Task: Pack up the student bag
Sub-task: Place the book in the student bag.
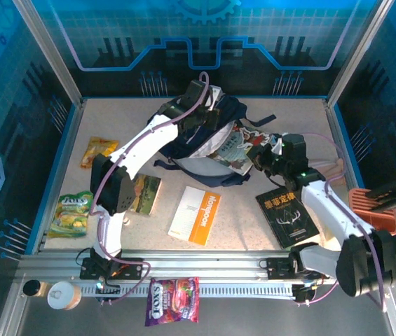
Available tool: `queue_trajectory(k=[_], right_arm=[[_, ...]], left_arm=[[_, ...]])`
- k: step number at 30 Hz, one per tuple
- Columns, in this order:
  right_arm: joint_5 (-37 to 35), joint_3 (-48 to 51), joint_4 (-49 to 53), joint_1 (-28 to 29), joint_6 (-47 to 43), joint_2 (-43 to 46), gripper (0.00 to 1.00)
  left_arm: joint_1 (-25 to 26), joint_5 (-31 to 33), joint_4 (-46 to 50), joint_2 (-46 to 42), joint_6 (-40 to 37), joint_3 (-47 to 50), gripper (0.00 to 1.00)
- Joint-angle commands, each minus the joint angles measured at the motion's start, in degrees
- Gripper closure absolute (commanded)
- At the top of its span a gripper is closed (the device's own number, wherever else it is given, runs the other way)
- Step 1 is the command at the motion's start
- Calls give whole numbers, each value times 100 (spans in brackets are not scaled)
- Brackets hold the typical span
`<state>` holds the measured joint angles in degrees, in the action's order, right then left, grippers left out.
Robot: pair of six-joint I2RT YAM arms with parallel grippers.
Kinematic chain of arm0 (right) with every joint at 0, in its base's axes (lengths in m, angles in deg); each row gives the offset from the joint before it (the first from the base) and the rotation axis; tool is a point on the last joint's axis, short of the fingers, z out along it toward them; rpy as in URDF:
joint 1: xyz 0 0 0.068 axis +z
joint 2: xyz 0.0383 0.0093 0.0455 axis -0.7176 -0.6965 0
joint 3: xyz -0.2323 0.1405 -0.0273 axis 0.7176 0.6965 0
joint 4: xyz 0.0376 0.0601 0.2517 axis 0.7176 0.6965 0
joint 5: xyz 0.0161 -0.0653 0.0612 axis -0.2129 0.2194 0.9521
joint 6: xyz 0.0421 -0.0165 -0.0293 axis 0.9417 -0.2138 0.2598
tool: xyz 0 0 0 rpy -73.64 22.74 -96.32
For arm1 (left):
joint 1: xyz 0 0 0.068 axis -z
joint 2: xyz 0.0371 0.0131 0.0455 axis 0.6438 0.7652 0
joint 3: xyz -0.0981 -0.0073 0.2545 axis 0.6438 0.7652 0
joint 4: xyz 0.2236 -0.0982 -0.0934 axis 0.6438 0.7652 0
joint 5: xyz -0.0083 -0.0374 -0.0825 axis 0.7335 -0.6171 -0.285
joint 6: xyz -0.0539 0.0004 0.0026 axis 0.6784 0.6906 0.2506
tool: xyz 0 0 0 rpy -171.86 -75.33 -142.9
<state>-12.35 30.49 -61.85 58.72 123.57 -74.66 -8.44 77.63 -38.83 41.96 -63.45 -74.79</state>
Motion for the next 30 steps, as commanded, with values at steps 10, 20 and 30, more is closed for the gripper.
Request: queue_trajectory(k=[10, 20, 30], right_arm=[[-855, -1462, -1469, 575, 808, -2286, 100], [-1368, -2565, -2257, 964, 1295, -4158, 100], [-1560, -3346, -2202, 1245, 1692, -5132, 97]], left_arm=[[-220, -563, -608, -673, 266, -348, 100], [-402, -917, -555, -691, 431, -440, 100], [-606, -1195, -620, -641, 717, -348, 100]])
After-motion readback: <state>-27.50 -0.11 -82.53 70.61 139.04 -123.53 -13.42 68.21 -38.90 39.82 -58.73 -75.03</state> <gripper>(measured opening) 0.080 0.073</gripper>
